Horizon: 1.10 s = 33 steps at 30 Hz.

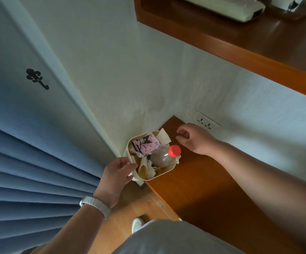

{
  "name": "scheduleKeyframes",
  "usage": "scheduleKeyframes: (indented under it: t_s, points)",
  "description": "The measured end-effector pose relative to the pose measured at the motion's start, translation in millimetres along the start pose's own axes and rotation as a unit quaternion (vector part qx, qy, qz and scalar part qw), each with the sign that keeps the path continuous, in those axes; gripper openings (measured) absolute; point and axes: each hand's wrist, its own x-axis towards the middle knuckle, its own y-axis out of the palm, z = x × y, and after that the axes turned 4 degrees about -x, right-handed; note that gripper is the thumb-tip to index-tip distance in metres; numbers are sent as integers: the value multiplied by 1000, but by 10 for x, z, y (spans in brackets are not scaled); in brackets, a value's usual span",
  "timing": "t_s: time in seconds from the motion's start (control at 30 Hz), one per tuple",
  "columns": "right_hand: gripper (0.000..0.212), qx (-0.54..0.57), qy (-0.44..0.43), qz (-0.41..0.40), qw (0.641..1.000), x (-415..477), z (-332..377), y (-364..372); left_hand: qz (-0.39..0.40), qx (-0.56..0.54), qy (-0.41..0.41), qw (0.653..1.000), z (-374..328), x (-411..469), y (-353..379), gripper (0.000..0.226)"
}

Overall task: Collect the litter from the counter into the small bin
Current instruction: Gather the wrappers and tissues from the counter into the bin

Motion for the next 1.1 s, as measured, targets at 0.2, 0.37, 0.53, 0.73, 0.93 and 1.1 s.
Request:
scheduleKeyframes:
  t_s: [0.2,0.37,0.53,0.73,0.93,1.1]
  points:
    - [54,-86,32,100,991,12,-543,639,-44,-10,-5,999,80,48,-54,19]
    - [48,-153,-20,103,983,87,-675,1022,-84,-15,-10,996,92,-13,-102,14]
    - [36,-186,-28,101,977,184,-703,1168,-99,-31,-11,995,119,-70,-129,13]
    - [24,-190,-18,103,976,140,-695,1230,-101,-37,-14,994,121,-99,-86,14]
    - [15,-150,27,88,984,-154,-705,1249,-77,-30,3,997,113,-75,-37,14]
    - [13,-3,80,-27,996,-362,-464,737,-65,-30,6,997,117,-3,-15,17]
